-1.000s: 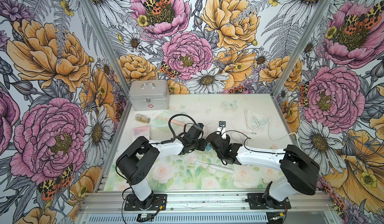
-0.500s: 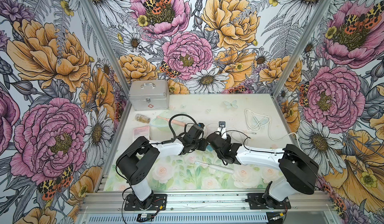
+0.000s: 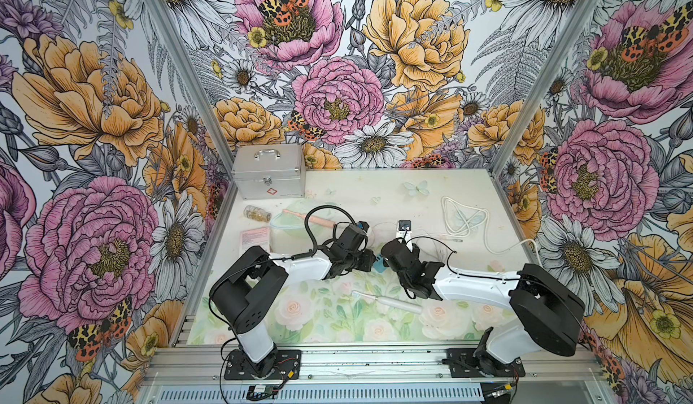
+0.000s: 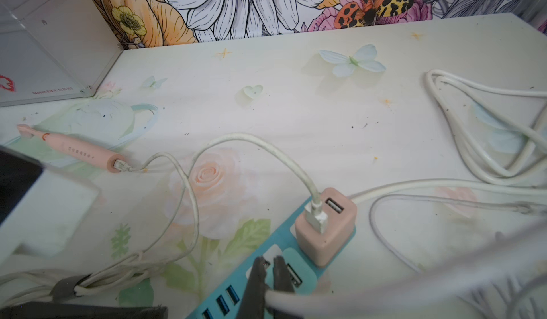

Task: Charge the electric toothbrush
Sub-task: Insert the charging cable into the plug.

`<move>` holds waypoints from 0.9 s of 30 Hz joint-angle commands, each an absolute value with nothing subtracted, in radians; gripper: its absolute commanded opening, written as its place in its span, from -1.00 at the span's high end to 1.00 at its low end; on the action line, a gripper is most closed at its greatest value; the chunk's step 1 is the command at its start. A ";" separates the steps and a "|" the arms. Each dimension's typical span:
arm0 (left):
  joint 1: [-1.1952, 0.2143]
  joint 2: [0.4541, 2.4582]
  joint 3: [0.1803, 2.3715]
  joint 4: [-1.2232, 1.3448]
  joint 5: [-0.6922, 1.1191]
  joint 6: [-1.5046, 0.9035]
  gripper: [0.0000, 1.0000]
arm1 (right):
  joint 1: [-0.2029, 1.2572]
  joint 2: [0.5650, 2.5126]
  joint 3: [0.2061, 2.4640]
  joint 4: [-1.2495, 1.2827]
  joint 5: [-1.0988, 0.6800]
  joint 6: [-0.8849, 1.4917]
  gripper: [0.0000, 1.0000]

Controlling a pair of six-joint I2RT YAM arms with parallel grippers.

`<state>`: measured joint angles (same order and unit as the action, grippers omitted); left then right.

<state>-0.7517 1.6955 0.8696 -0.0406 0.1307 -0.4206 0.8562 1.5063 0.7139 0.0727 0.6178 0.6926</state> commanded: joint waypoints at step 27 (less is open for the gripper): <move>-0.767 1.556 0.890 -0.103 0.010 -0.417 0.36 | 0.730 1.443 0.653 -0.273 0.411 0.762 1.00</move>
